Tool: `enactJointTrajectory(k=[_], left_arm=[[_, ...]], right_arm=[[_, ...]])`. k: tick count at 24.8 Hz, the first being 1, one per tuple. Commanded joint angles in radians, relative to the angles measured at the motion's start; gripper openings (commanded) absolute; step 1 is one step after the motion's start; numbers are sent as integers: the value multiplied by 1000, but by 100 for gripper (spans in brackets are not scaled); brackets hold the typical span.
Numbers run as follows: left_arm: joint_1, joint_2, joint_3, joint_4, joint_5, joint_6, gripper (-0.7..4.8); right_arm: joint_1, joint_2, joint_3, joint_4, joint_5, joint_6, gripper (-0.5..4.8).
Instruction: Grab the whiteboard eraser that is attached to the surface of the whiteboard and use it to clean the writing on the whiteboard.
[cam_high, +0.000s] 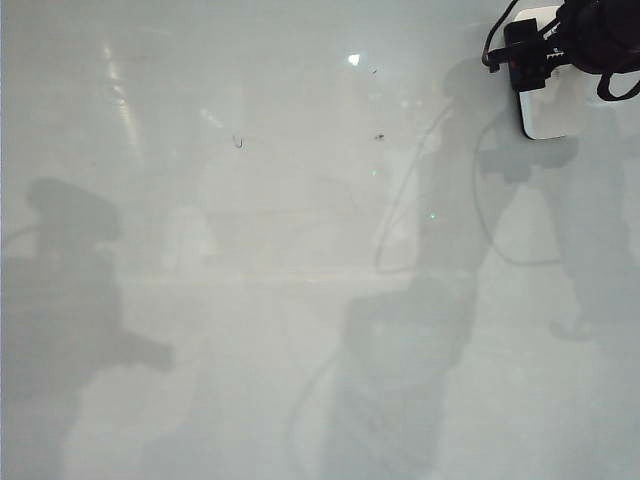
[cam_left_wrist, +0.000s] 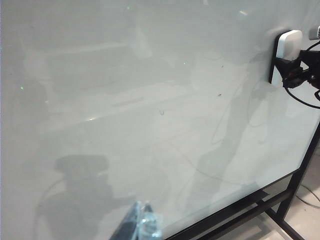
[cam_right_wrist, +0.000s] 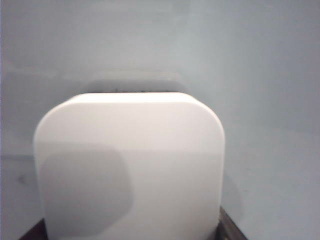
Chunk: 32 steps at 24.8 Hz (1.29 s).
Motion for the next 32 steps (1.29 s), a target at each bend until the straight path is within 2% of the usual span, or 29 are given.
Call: enactJointTrajectory(k=[1,9,14,16,25,32], left_arm=[[0,0,3,11,0,0,-2],[-1,0,3,11,0,0,-2],[-1,0,3,11,0,0,-2],[-1,0,3,11,0,0,-2],[-1,0,3,11,0,0,-2],[-1,0,3,11,0,0,-2]], right_arm=[[-19,-6,6,40,14,5,316],[-58,-6,6,50,7,6,322],[-58,-6,6,59,-23,5,450],[-59,-6,6,61,-23,5,474],[-56,-19,6,34,-13,4,479],[-44,-128,5,-172,-8,5,479]])
